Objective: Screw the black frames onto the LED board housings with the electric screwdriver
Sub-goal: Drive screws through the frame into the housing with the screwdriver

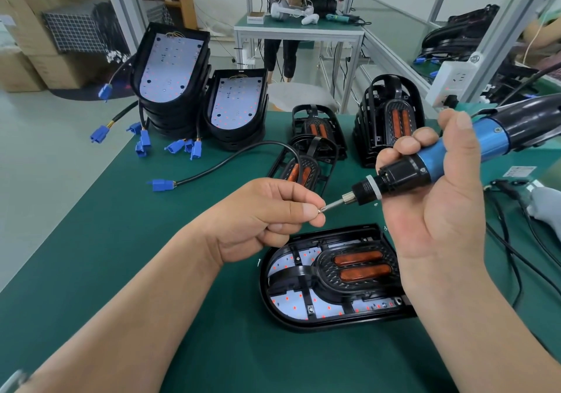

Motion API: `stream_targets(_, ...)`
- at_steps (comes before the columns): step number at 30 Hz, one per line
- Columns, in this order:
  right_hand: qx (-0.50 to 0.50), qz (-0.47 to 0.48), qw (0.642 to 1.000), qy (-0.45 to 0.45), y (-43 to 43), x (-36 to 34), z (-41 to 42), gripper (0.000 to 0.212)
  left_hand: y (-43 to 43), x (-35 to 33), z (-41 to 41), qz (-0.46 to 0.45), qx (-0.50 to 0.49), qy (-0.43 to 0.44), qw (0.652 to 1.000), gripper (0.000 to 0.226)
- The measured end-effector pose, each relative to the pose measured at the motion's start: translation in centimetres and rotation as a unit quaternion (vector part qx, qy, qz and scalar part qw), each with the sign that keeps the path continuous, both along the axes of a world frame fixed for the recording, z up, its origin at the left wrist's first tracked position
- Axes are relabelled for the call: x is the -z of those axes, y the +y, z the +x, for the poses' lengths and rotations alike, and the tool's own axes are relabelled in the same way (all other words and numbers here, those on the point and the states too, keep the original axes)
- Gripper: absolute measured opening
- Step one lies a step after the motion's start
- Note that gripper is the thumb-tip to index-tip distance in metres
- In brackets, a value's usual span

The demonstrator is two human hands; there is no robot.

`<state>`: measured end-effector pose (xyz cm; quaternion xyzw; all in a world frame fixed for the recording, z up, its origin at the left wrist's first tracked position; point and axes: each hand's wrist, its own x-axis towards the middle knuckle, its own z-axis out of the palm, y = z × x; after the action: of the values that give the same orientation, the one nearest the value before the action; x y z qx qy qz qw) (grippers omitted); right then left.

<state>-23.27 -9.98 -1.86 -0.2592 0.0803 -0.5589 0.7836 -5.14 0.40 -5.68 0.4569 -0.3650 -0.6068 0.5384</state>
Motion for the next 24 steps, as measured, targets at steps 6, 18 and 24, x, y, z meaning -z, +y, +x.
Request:
stream_targets(6, 0.032, -0.031, 0.997, 0.062, -0.27, -0.64, -0.06, 0.018, 0.05, -0.02, -0.16, -0.004, -0.018, -0.024, 1.000, 0.014)
stream_targets(18, 0.019, -0.024, 0.997, 0.076, -0.97, 0.02, -0.03, 0.023, 0.26, -0.01, -0.60, -0.046, -0.053, -0.069, 0.995, 0.005)
stream_targets(24, 0.023, -0.019, 0.997, 0.067, -1.08, 0.18, -0.08, 0.023, 0.10, 0.09, -0.65, -0.041, -0.055, -0.059, 0.996, 0.012)
